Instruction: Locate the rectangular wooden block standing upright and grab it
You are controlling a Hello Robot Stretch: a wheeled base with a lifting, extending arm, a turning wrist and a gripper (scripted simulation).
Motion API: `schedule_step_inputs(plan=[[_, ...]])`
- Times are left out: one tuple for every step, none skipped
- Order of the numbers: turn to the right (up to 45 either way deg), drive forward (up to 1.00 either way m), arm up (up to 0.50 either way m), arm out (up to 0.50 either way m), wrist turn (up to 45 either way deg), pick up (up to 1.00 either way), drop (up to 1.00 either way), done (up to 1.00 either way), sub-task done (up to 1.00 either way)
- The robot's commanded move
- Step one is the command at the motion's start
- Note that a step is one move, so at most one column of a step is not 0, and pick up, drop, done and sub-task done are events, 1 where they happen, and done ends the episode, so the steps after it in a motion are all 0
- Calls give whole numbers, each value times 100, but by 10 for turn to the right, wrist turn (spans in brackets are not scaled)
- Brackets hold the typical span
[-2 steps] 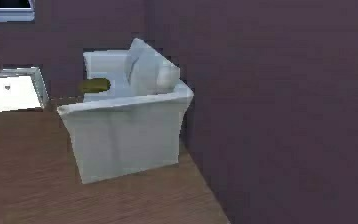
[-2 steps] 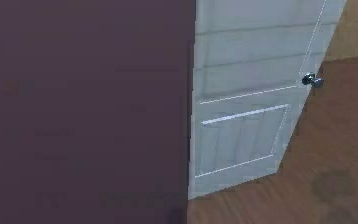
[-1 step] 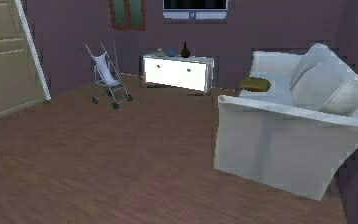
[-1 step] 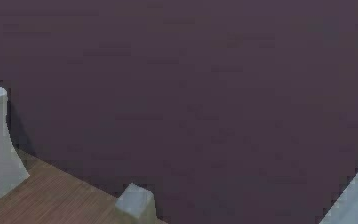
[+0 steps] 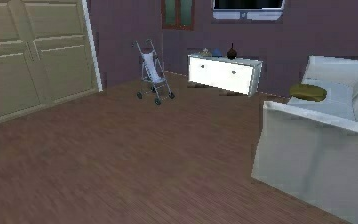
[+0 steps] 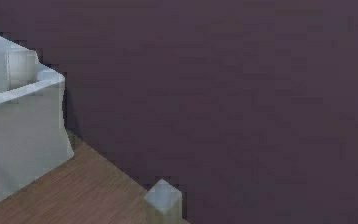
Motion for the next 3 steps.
schedule_step_inputs(plan=[[0,0,10,0,0,0,0,0,0],[0,0,0,34,0,0,0,0,0],[0,0,0,0,450,0,0,0,0]])
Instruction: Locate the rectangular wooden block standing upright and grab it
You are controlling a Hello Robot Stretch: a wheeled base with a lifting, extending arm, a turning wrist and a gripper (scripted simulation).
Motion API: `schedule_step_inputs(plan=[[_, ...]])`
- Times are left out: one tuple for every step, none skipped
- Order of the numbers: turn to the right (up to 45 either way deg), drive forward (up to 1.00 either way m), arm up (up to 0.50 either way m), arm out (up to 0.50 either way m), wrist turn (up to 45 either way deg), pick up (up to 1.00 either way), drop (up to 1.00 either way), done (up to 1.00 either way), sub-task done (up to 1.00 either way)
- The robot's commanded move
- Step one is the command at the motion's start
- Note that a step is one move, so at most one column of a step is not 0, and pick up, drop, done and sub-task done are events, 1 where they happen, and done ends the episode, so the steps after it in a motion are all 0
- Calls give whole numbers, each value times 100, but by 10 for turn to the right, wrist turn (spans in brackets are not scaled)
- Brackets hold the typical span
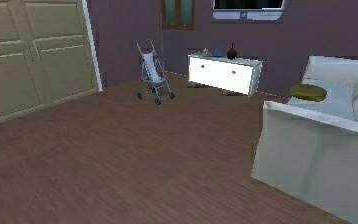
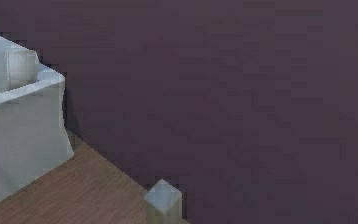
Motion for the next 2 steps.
schedule_step_inputs(plan=[[0,0,0,0,450,0,0,0,0],[0,0,0,0,450,0,0,0,0]])
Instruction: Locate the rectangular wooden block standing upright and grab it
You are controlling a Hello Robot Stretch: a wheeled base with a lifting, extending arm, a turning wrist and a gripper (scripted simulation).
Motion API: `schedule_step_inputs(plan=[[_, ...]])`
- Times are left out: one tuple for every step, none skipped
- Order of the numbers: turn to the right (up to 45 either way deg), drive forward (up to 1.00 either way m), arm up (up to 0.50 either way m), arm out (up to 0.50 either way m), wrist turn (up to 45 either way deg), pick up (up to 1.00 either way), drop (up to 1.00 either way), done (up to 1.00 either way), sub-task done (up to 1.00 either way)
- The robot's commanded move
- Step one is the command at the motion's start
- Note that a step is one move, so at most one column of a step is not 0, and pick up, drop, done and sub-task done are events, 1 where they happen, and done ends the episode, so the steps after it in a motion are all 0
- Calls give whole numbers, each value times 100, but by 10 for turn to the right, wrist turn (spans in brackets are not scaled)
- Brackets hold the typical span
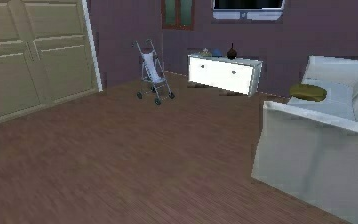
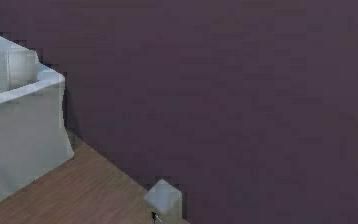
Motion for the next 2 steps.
schedule_step_inputs(plan=[[0,0,0,0,300,0,0,0,0],[0,0,0,0,0,100,0,0,0]])
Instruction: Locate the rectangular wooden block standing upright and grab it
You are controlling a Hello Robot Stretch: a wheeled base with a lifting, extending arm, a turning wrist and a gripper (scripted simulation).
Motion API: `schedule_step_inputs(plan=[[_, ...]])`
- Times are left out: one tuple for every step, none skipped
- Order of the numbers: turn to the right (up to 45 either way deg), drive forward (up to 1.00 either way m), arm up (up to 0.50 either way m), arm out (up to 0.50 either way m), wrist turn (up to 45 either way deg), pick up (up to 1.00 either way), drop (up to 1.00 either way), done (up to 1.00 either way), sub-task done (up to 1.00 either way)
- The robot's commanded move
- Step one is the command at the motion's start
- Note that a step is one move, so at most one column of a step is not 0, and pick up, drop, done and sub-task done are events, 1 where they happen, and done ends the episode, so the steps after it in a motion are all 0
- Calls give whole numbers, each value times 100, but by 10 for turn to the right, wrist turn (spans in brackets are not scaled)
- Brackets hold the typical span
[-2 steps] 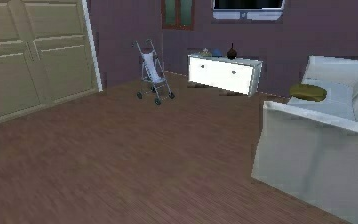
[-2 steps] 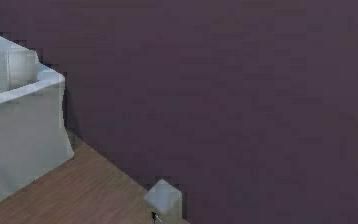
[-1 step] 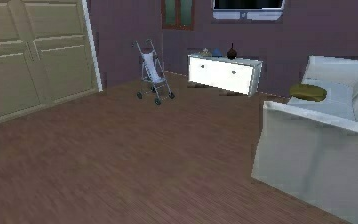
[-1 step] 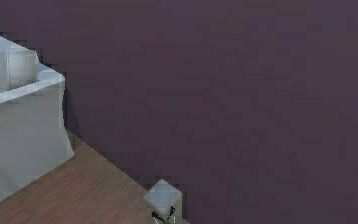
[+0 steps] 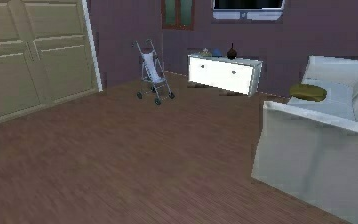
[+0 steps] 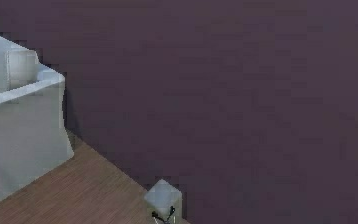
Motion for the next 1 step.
schedule_step_inputs(plan=[[0,0,10,0,0,0,0,0,0]])
